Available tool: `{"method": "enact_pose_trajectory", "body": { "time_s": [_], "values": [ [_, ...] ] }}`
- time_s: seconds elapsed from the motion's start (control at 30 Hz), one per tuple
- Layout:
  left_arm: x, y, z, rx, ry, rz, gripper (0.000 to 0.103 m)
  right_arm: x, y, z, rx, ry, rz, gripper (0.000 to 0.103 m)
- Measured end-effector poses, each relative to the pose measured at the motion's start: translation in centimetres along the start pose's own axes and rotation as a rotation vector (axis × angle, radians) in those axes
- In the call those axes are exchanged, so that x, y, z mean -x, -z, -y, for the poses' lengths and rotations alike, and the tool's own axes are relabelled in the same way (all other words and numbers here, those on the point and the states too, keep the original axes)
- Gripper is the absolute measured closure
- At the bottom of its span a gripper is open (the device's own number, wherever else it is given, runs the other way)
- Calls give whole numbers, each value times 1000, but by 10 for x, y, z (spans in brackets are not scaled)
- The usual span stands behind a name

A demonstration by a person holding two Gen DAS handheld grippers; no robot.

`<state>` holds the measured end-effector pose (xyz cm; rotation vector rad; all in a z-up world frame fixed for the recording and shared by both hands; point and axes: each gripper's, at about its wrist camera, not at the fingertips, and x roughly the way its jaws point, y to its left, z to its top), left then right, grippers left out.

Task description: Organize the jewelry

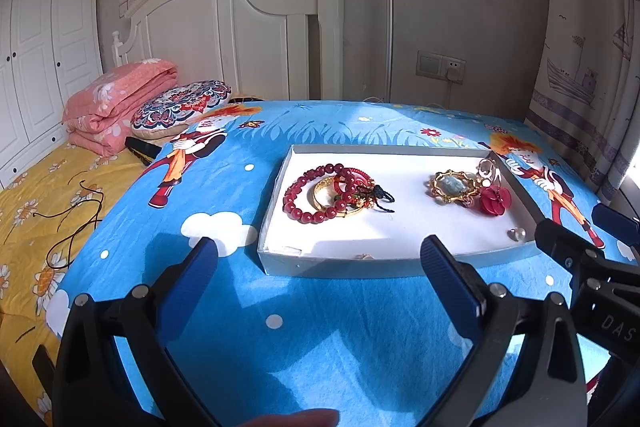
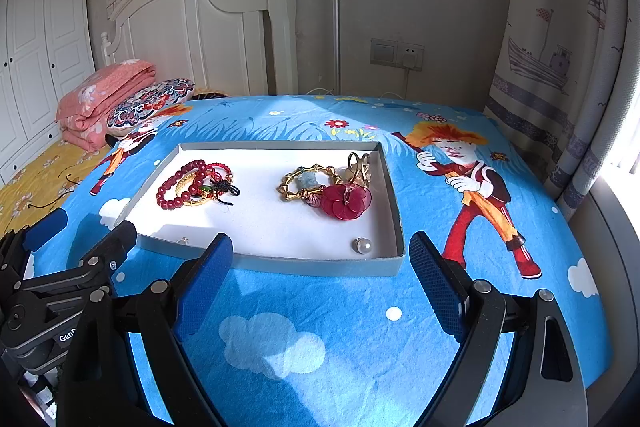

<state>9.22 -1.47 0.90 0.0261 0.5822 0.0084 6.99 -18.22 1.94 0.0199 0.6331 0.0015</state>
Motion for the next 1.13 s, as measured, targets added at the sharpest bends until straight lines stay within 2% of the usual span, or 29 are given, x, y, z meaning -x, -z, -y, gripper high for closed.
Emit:
{"method": "enact_pose_trajectory", "body": {
  "time_s": [0.67,0.9,1.0,1.13],
  "values": [
    [1,0,2,-2,-24,13,5,3,2,-4,6,-7,1,19],
    [2,0,2,-19,-42,54,5,0,4,-4,17,-9,-5,19],
    [-8,-6,-9,-25,-9,1,5,-8,5,10,9,3,-21,19],
    [-25,-18,-56,56,-9,-38,5,-27,1,69,-75,76,-59,19]
  ]
}}
